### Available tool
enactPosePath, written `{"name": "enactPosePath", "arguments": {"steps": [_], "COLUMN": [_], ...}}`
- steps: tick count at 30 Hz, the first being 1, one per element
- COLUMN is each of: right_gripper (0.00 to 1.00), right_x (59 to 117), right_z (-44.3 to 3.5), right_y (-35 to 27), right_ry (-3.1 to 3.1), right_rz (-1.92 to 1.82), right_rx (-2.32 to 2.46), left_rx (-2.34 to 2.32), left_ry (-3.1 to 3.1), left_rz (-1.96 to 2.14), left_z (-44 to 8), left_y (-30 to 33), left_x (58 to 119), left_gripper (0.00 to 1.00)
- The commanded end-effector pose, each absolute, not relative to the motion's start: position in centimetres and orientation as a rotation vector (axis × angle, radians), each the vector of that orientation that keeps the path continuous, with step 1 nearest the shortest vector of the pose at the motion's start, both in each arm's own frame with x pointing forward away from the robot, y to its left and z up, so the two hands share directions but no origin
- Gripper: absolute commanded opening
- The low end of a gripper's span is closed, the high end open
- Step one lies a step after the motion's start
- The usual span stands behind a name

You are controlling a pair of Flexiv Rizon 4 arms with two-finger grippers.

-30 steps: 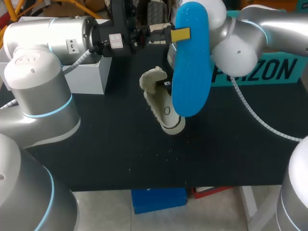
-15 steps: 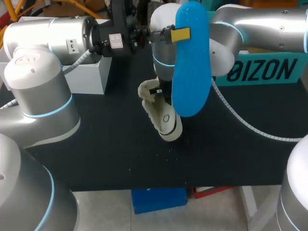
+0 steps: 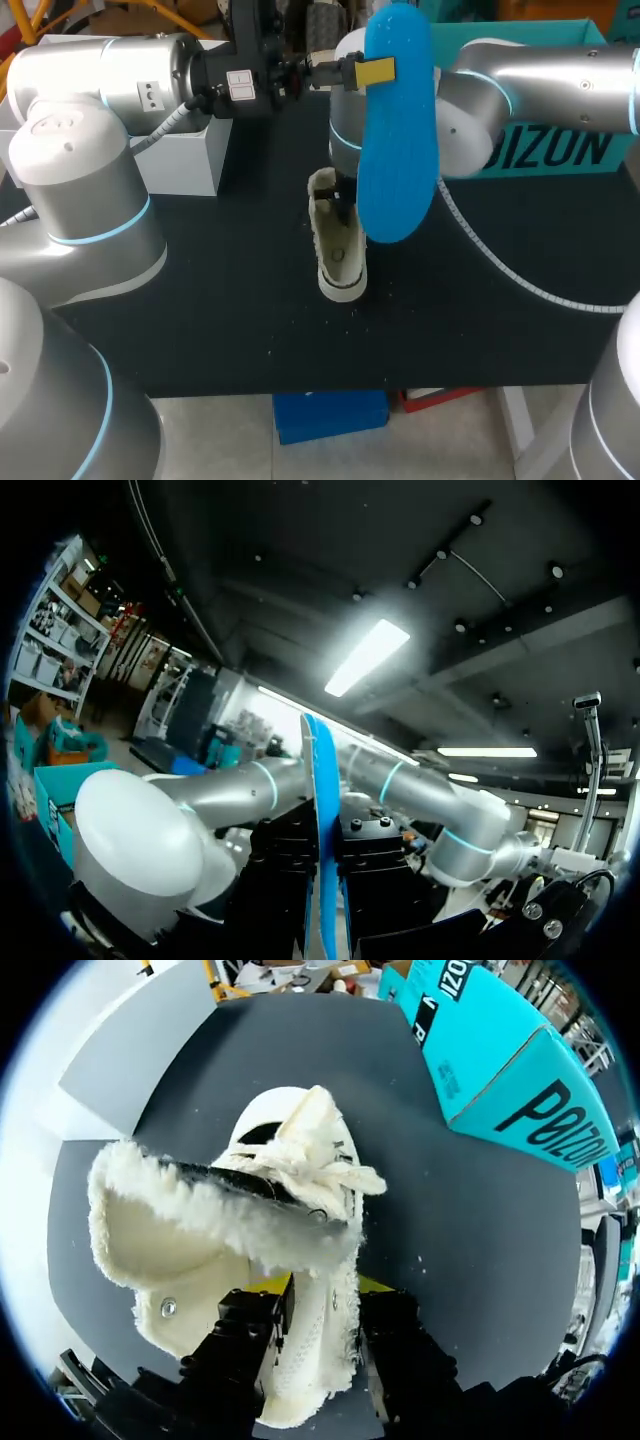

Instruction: Take the shoe out of the shoebox, open the shoe tongue, remove and reinsert the insole, then place the shoe into the shoebox

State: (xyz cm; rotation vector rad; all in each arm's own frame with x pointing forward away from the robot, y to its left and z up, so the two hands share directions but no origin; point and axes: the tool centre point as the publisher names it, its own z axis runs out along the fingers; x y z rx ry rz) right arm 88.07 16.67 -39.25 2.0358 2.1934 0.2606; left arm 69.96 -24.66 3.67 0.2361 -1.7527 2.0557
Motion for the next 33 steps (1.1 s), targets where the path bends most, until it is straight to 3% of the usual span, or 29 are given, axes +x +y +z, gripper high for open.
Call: {"name": "enactPosePath", "arguments": {"steps": [1,15,17,33], "right_gripper": [1.0,1.0,1.0,1.0], "right_x": [86.4,84.7,84.4,84.2], "right_z": [-36.8,-29.3,-27.9,-27.8], "right_y": [14.6,14.9,14.8,14.3], "right_ry": [2.17,2.599,2.668,2.649], "right_rz": [0.412,1.151,0.982,1.028], "right_rx": [2.043,1.829,1.519,1.642], "left_rx": [0.238,0.238,0.238,0.238], "left_ry": [-1.755,-1.755,-1.755,-1.755], "left_rz": [2.057,2.057,2.057,2.057], "left_z": [3.6,3.6,3.6,3.6], "left_y": [-24.7,-24.7,-24.7,-24.7], "left_x": [69.9,69.9,69.9,69.9], "left_gripper": [0.0,0.0,0.0,0.0]}}
